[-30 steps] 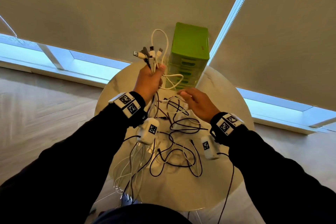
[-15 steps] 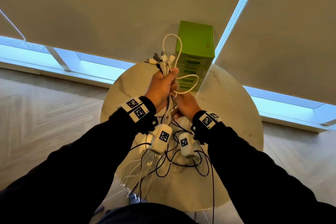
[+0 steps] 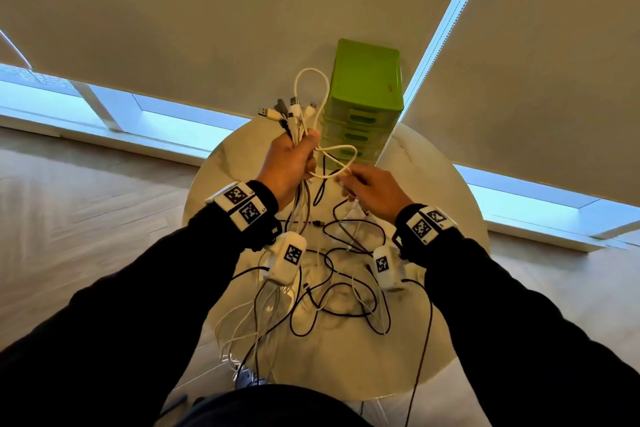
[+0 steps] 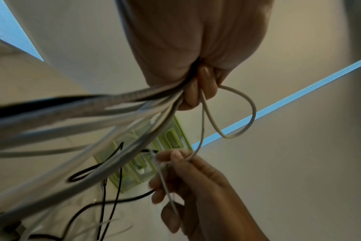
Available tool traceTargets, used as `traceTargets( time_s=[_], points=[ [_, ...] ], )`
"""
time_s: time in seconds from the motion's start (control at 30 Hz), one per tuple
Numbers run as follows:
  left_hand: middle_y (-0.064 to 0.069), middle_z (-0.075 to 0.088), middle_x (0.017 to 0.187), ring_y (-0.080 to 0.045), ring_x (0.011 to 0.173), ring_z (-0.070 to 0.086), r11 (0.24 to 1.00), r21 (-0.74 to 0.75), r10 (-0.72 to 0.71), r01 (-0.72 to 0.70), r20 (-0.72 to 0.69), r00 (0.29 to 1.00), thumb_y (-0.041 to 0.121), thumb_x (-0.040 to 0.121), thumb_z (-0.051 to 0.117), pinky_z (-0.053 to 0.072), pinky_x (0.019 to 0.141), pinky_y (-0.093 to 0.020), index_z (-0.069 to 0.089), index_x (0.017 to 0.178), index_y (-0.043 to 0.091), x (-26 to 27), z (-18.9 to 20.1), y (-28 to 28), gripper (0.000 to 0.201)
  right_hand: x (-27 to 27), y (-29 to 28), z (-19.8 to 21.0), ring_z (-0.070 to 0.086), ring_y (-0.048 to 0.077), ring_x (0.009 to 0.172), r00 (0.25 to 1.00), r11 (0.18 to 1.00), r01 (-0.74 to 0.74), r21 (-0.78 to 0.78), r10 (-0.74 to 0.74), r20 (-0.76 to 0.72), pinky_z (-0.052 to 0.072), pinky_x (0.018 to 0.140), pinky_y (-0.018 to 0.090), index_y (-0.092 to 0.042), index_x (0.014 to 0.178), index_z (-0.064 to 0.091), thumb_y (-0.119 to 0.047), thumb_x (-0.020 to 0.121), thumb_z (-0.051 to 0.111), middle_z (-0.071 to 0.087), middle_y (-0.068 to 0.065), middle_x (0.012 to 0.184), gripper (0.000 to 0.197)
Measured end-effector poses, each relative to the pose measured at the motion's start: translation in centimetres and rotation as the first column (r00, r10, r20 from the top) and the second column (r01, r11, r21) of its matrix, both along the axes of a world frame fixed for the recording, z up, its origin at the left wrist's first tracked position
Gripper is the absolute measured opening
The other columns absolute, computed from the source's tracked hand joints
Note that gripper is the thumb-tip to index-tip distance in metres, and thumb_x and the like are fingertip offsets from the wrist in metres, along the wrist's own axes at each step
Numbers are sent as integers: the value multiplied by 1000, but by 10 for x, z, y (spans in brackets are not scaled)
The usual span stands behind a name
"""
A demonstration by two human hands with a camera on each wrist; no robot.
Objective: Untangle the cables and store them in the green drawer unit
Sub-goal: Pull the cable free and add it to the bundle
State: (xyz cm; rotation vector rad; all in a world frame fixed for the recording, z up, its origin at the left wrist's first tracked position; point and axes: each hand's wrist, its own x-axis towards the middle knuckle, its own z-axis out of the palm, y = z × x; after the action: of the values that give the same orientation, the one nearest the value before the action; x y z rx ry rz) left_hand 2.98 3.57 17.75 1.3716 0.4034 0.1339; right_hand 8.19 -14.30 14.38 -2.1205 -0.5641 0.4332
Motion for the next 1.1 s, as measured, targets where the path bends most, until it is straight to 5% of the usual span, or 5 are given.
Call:
traceTargets(
  time_s=[0.4,0.57,0.73,0.97,1.1],
  points=[
    [9,41,49,-9,47,41,996,7,85,-85,-43,995,20,99,58,35,48,-22,57,81,17,5,-2,9,18,18,-16,-5,62,8,84,954,999,29,-24,-21,300,49,78,15,-19,126,66,-22,97,62,70,0,99,30],
    [7,54,56,-13,52,50,994,99,41,-40,-11,999,21,99,59,43,54,-28,64,87,15,9,-11,-23,14,5,-8,18,66,7,97,986,993,-114,-20,116,117,46,87,10,-18,139,45,-13,88,72,69,0,108,58],
    [8,57,57,-9,50,51,991,129,-33,29,33,999,22,99,59,43,53,-27,64,88,19,12,-11,-50,13,-8,-31,33,71,24,79,994,993,-80,81,86,-73,58,74,34,-19,130,37,-15,99,56,67,5,90,36],
    [0,58,59,-12,51,53,971,-74,-227,228,14,974,22,99,62,40,49,-23,62,89,13,11,-1,-109,13,-22,-92,26,59,9,101,993,999,39,-15,-37,115,48,86,26,-16,123,55,-30,101,54,61,-3,115,26],
    [5,57,55,-8,46,50,947,-17,-320,320,22,947,22,99,61,38,45,-21,63,87,14,14,5,-152,14,-33,-133,36,68,14,78,973,982,182,40,-186,138,53,77,28,-10,107,62,-27,105,46,69,4,88,24]
  ],
)
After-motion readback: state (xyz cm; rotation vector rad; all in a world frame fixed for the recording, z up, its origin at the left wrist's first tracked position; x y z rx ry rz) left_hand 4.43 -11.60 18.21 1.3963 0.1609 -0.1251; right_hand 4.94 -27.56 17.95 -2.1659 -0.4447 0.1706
